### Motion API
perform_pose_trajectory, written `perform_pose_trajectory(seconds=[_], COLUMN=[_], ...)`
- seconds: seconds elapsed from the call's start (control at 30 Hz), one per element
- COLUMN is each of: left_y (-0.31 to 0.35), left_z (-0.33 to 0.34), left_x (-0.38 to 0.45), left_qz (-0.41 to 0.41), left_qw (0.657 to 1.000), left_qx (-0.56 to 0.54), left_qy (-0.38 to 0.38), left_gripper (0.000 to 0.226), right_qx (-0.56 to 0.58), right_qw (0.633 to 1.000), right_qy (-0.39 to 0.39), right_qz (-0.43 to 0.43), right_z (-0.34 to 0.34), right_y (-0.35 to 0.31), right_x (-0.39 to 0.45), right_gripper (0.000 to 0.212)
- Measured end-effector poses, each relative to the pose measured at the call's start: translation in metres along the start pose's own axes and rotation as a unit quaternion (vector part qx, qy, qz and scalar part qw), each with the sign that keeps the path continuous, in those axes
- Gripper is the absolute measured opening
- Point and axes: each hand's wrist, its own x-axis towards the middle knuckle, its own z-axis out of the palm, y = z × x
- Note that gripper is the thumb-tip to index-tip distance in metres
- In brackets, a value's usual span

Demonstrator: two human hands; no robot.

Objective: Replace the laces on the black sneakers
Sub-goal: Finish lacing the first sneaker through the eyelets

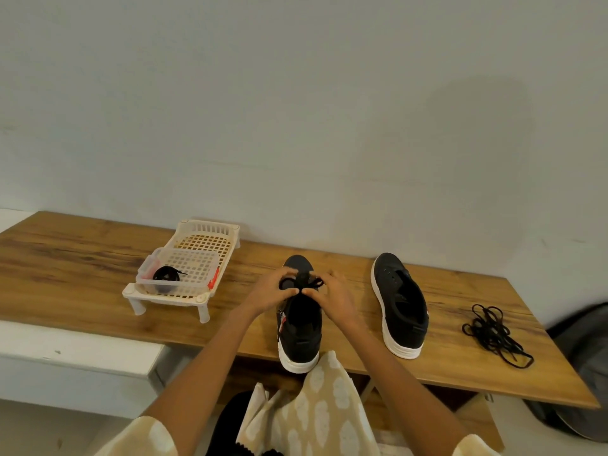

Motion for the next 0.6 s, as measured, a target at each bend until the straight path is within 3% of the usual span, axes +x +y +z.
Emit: perform_pose_trajectory(seconds=[0.17,0.37,0.5,0.6], left_y=[0.001,0.000,-0.003,-0.006], left_z=[0.010,0.015,0.015,0.015], left_x=[0.000,-0.002,0.001,0.003], left_qz=[-0.017,-0.045,-0.068,-0.094], left_qw=[0.998,0.992,0.990,0.987], left_qx=[-0.032,-0.074,-0.079,-0.103], left_qy=[0.050,0.091,0.094,0.081], left_gripper=[0.019,0.008,0.008,0.009], right_qx=[0.163,0.185,0.183,0.181], right_qw=[0.967,0.981,0.982,0.979], right_qy=[0.167,0.032,0.005,0.014], right_qz=[0.099,0.047,0.043,0.093], right_z=[-0.003,0.009,0.013,0.013], right_y=[0.018,0.019,0.012,0.011], right_x=[-0.021,-0.022,-0.014,-0.008], right_gripper=[0.011,0.018,0.018,0.015])
